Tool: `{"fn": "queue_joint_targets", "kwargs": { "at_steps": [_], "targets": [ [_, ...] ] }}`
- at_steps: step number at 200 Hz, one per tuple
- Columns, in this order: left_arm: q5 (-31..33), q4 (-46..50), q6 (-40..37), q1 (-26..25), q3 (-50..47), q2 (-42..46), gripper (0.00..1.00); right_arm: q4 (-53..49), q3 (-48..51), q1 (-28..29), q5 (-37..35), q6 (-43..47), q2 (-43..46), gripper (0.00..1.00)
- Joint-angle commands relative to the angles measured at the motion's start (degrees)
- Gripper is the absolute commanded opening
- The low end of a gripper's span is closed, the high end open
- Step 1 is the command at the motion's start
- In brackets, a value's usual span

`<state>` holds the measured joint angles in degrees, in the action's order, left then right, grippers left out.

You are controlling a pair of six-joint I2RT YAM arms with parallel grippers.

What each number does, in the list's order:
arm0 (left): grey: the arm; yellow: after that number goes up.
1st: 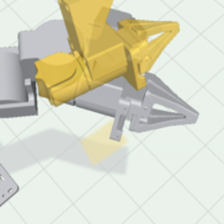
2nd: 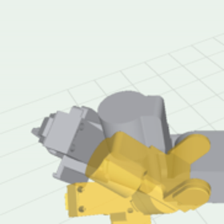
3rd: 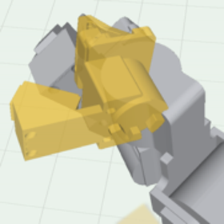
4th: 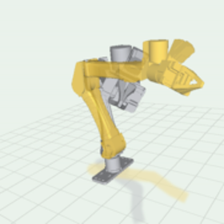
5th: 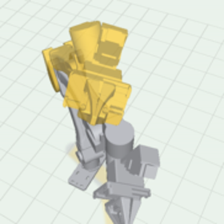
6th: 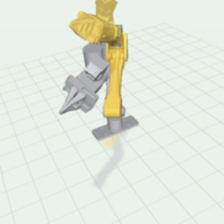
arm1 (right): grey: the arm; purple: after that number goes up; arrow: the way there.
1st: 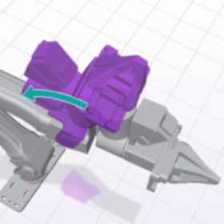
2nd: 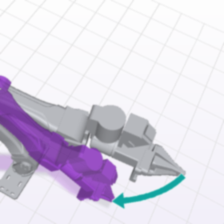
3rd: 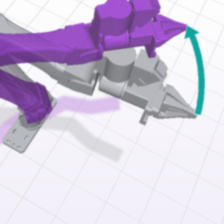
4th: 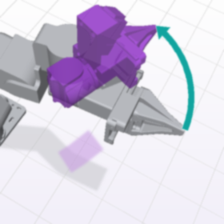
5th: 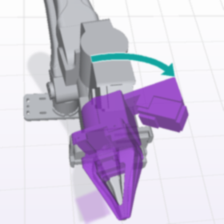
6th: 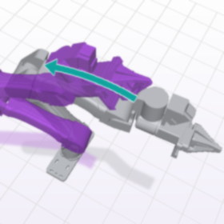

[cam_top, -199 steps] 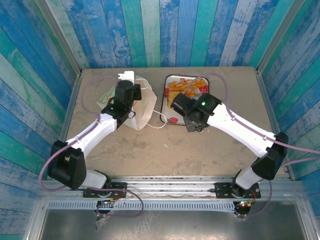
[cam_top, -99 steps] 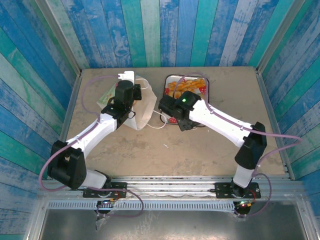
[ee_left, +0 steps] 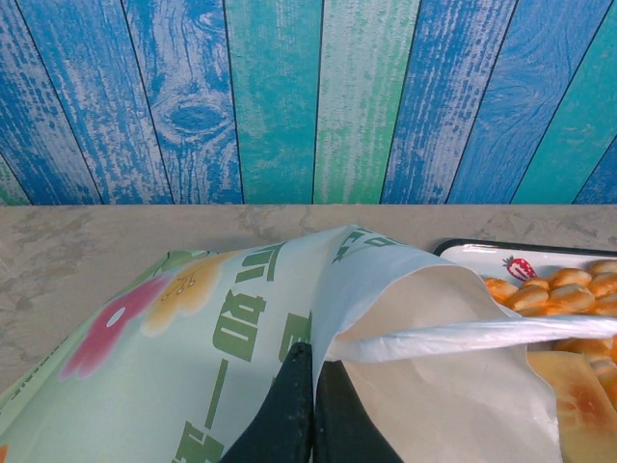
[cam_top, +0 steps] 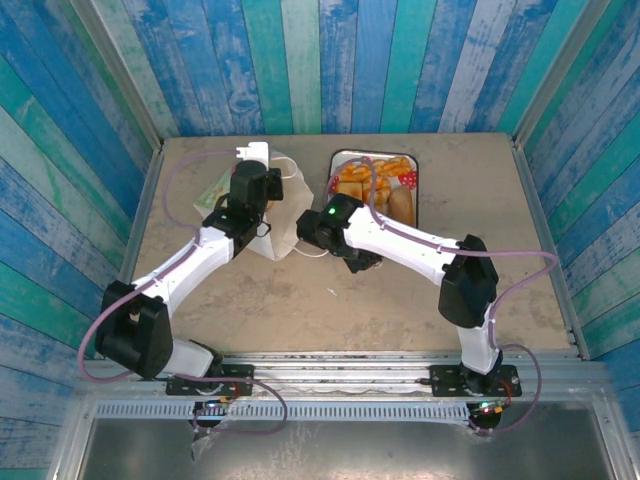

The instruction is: Take the fake bread out of the paper bag

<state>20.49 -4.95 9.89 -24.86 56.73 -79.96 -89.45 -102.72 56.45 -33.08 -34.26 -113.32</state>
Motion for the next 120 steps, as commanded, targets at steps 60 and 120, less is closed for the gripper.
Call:
{"fn": "queue_joint_targets", "kwargs": {
  "at_steps": [60,120],
  "targets": [
    [-0.3,-1.3,-0.1,-0.1,0.1,1.1,0.0,-1.4,-1.7,1.5,-0.1,-0.1,1.1,0.34],
    [-0.5,-1.2,0.0,-0.1,0.4,1.2,0.0,1.0,-1.8,1.9,1.4,1.0,3.5,0.45]
  ]
}}
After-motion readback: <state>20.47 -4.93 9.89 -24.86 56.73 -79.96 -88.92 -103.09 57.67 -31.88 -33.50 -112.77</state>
